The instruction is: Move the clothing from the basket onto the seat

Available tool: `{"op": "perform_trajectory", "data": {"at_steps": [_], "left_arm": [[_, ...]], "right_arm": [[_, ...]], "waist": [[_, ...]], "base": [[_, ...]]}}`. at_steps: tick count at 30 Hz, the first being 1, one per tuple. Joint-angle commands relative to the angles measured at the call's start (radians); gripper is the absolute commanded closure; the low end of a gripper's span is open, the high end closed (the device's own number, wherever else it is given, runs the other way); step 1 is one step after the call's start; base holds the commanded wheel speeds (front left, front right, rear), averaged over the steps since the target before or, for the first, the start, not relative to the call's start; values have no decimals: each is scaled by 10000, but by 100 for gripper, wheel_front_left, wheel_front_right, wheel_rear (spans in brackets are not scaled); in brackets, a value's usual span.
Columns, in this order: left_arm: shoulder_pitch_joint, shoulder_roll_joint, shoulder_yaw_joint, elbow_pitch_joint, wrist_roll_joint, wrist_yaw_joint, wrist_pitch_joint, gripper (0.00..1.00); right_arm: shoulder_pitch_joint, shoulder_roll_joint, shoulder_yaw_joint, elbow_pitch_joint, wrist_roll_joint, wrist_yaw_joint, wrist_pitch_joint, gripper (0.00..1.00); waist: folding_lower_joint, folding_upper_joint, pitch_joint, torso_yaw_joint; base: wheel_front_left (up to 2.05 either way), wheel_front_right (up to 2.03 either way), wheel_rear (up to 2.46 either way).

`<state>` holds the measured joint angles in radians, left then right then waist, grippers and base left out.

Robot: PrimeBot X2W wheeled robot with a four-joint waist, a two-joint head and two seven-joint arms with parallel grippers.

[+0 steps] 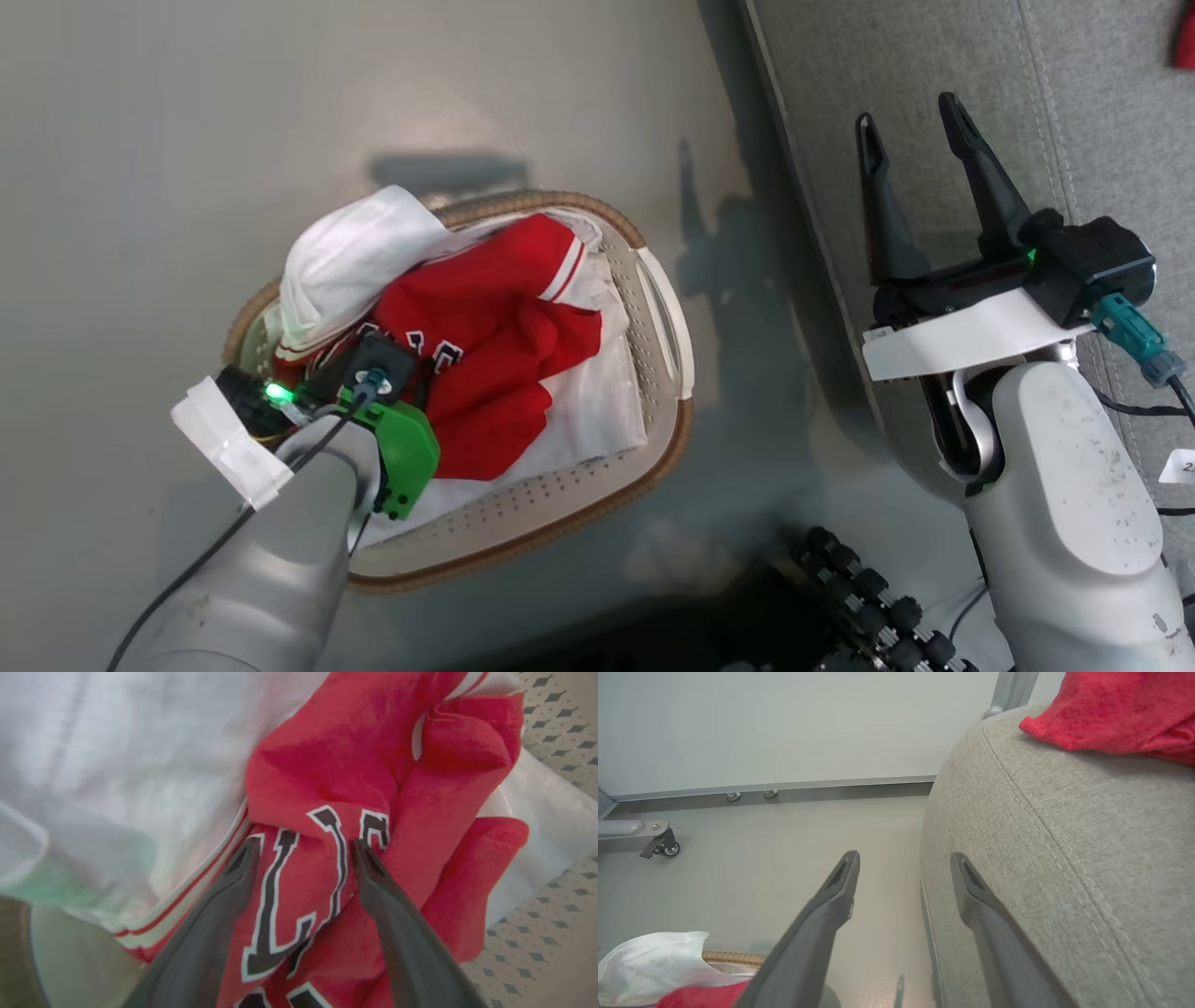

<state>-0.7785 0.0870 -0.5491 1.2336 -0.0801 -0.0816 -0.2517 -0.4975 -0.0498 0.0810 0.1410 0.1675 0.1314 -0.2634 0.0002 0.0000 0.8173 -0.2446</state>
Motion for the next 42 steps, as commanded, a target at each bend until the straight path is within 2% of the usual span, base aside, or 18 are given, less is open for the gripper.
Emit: {"op": "perform_trajectory", "data": {"at_steps": [1,6,7,9,10,16,24,34,42], "left_arm": [[-242,158,32,103,-125,51,47,0],[-387,135,56,301,-292,-144,280,0],[-364,126,11,334,-305,-182,321,44],[-369,101,-62,370,-326,-219,341,85],[-375,71,-91,368,-331,-231,316,100],[-144,-146,-237,340,-498,-332,76,100],[697,-305,-522,-339,-800,-451,-151,100],[2938,-319,-484,-3312,-1383,-489,-138,100],[4316,-63,-532,-5569,-1272,-489,-127,100]], "right_arm": [[-185,-12,51,-71,99,-12,-20,0],[-296,-17,109,-138,176,-14,-20,0],[-296,-15,121,-135,183,-14,-20,0],[-295,-17,132,-108,192,-14,-20,0],[-285,-17,127,-85,192,-14,-20,0],[-116,-17,67,136,87,-14,-20,0],[291,-22,-90,508,-231,-14,-20,0],[1352,-26,-496,1021,-815,-14,-20,0],[2478,-26,-673,1395,-1136,-14,-20,0]], "waist": [[-2,0,680,-450],[-2,0,810,-499],[-2,0,812,-504],[-2,0,784,-499],[-2,0,752,-487],[-2,0,279,-327],[-2,0,-1217,164],[-2,0,-3964,1013],[-2,0,-6173,1727]], "base": [[0,0,0],[0,0,0],[0,0,0],[0,0,0],[0,0,0],[0,0,0],[0,0,0],[0,0,0],[0,0,0]]}}
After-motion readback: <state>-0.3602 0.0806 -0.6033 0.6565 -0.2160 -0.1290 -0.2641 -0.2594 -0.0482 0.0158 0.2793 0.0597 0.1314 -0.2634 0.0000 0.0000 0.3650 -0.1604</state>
